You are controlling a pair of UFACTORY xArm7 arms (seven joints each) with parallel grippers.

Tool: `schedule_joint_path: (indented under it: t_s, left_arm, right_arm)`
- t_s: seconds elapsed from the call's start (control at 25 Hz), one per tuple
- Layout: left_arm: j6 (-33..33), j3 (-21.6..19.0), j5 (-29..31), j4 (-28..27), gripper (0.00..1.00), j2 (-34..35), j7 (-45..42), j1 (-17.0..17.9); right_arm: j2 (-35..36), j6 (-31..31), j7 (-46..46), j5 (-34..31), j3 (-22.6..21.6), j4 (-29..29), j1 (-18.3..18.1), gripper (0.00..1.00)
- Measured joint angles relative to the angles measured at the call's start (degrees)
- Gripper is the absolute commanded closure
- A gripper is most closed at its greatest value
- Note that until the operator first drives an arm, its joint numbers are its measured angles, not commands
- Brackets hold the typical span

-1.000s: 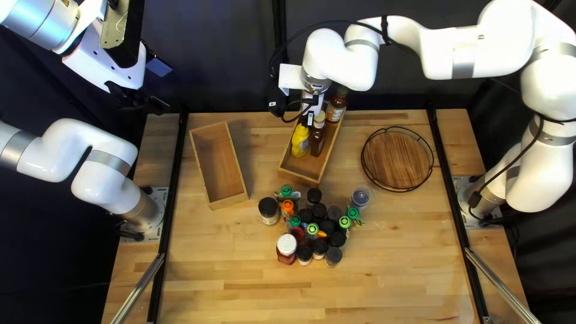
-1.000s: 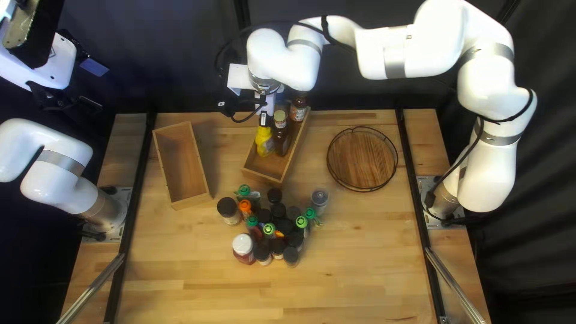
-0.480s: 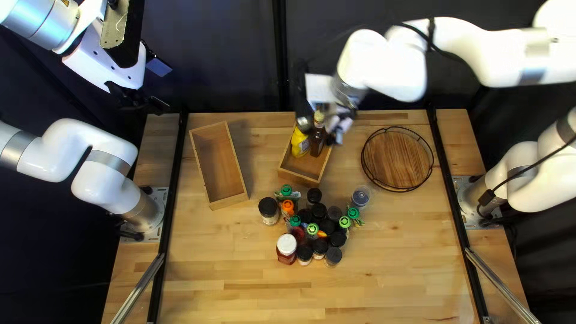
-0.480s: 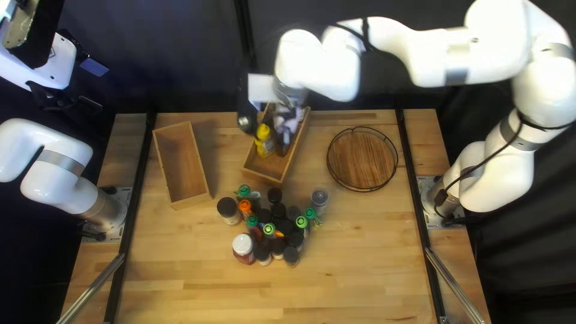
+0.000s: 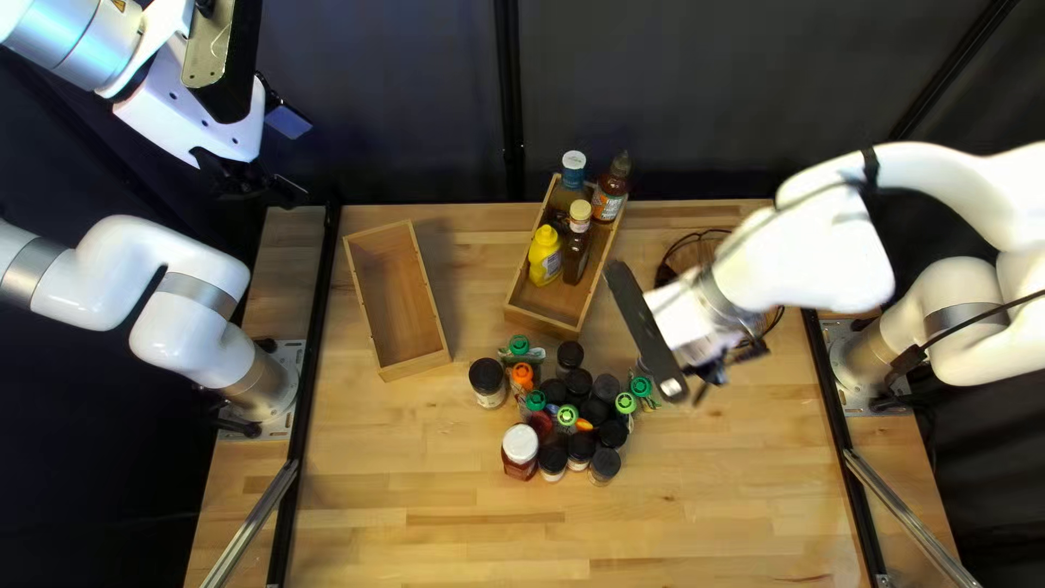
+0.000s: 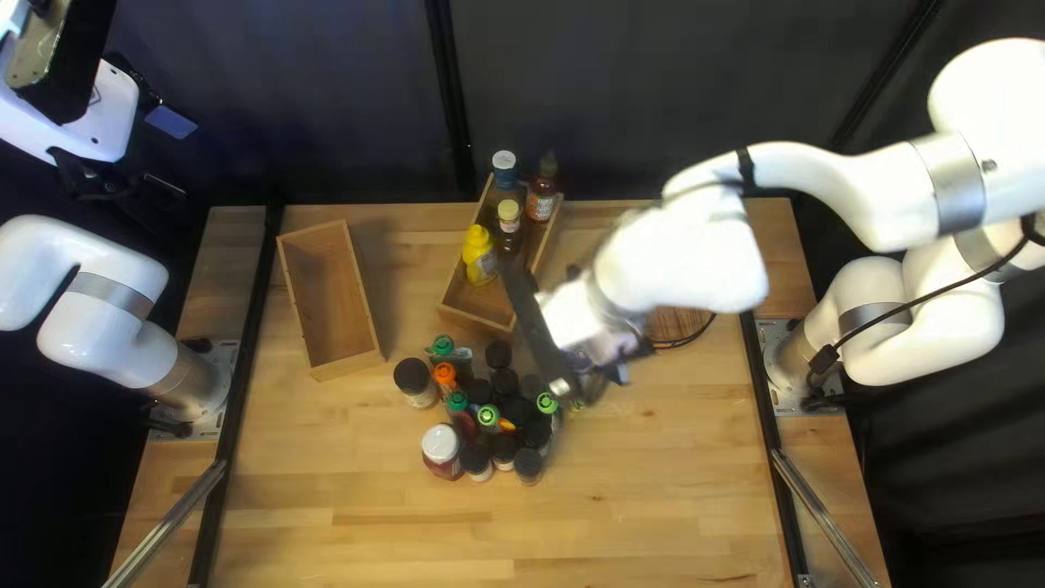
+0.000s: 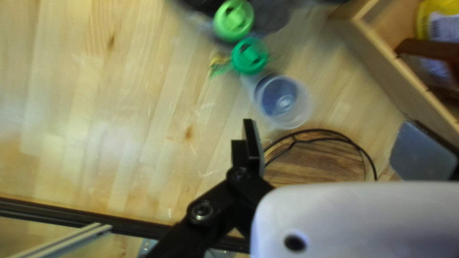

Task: Separate condiments, baby food and spices and place it in 3 different racks/containers

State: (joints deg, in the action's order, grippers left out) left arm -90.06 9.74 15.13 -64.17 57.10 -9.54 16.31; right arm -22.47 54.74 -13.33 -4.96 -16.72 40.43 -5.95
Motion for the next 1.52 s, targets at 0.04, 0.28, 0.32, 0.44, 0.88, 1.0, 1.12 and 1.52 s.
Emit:
schedule_joint_path:
  t_s: [0.04,0.28,0.32,0.44,0.88,1.0,1.12,1.52]
  left_arm:
    - [0.0,0.0,0.0,0.0,0.0,0.0,0.0,0.0]
    - [0.0,0.0,0.0,0.0,0.0,0.0,0.0,0.0]
    - [0.0,0.0,0.0,0.0,0.0,0.0,0.0,0.0]
    - [0.0,0.0,0.0,0.0,0.0,0.0,0.0,0.0]
    - [0.0,0.0,0.0,0.0,0.0,0.0,0.0,0.0]
    - [0.0,0.0,0.0,0.0,0.0,0.0,0.0,0.0]
    - [0.0,0.0,0.0,0.0,0.0,0.0,0.0,0.0]
    - [0.0,0.0,0.0,0.0,0.0,0.0,0.0,0.0]
  right_arm:
    - [-0.4,-0.8,0.2,-0.7,-0.4,-1.4,0.1,0.0]
    - [0.9,-7.2,2.2,-6.1,-2.5,-6.8,-0.7,0.0]
    - [1.3,-8.2,2.2,-6.7,-2.6,-7.3,-1.0,0.0]
    - [2.4,-10.3,1.6,-7.7,-2.3,-8.2,-1.5,0.0]
    - [9.4,-13.3,-4.3,-6.7,0.7,-5.4,-3.0,0.0]
    - [11.1,-13.1,-5.8,-5.8,1.3,-4.4,-3.1,0.0]
    - [12.5,-12.8,-6.7,-5.3,1.7,-3.7,-3.2,0.0]
    - [13.8,-12.2,-6.4,-6.5,1.6,-3.1,-3.6,1.0]
